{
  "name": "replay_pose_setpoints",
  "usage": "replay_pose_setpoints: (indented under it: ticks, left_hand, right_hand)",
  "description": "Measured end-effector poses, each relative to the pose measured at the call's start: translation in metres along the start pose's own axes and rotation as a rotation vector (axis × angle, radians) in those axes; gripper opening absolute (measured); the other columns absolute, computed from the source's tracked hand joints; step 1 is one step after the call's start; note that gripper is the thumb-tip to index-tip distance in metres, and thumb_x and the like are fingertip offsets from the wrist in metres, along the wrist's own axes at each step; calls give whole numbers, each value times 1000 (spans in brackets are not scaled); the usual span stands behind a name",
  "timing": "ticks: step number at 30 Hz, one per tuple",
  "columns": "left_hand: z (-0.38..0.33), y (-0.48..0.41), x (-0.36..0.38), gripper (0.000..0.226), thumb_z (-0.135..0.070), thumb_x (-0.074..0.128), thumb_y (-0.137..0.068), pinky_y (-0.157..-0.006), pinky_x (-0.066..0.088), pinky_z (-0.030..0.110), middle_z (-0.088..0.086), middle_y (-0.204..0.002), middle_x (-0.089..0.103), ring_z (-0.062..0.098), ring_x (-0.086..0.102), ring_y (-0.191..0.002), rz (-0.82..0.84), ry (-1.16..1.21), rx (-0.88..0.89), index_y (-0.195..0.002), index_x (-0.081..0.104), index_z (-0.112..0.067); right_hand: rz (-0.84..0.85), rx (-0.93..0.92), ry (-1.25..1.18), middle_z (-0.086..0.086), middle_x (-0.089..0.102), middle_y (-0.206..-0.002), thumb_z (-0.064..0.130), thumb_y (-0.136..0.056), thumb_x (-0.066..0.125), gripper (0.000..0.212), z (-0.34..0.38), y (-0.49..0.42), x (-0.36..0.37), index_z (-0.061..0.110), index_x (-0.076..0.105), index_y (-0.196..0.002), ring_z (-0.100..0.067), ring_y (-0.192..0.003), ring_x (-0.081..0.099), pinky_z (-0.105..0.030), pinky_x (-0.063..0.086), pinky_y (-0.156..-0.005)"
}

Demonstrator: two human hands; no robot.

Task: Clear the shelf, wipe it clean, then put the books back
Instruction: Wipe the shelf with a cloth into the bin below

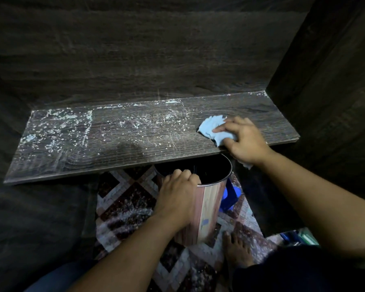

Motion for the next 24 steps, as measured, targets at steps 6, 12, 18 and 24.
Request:
replay_pose_setpoints:
  ticks: [6,12,18,24]
  left_hand:
    - [-2,0,-1,36,-11,52,-84,-96,31,29,-7,-111,46,17,39,-110,-33,6,11,-116,50,-26]
    - [-1,1,2,32,-11,51,-85,-98,32,33,-3,-113,46,21,40,-113,-9,-7,7,-115,49,-23]
    - [0,1,4,29,-9,53,-84,-94,38,37,0,-107,51,25,46,-107,-29,-3,16,-110,55,-21]
    - [0,1,3,29,-10,49,-87,-97,33,34,-1,-111,47,22,41,-110,-33,-1,14,-114,51,-21]
  right_hand:
    - [-267,131,-132,-10,58,-123,21,-79,51,43,-30,-24,-38,22,68,-118,-24,-119,48,-26,29,-104]
    - [-30,377,-58,-9,14,-161,36,-96,50,52,-67,-79,-13,32,39,-147,-31,-147,14,-37,12,-120]
    - [57,258,125,-6,27,-157,40,-97,43,49,-56,-87,5,36,39,-146,-25,-143,25,-35,19,-117]
    - [151,83,-35,-4,47,-142,19,-95,50,38,-32,-44,-1,34,60,-129,-21,-132,42,-29,28,-112]
Point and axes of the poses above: each hand's wrist, its own y-axis away from the middle knuckle, its own x-axis out of the palm, z = x × y, the point moved 9 cm from there along -y, towards the middle knuckle
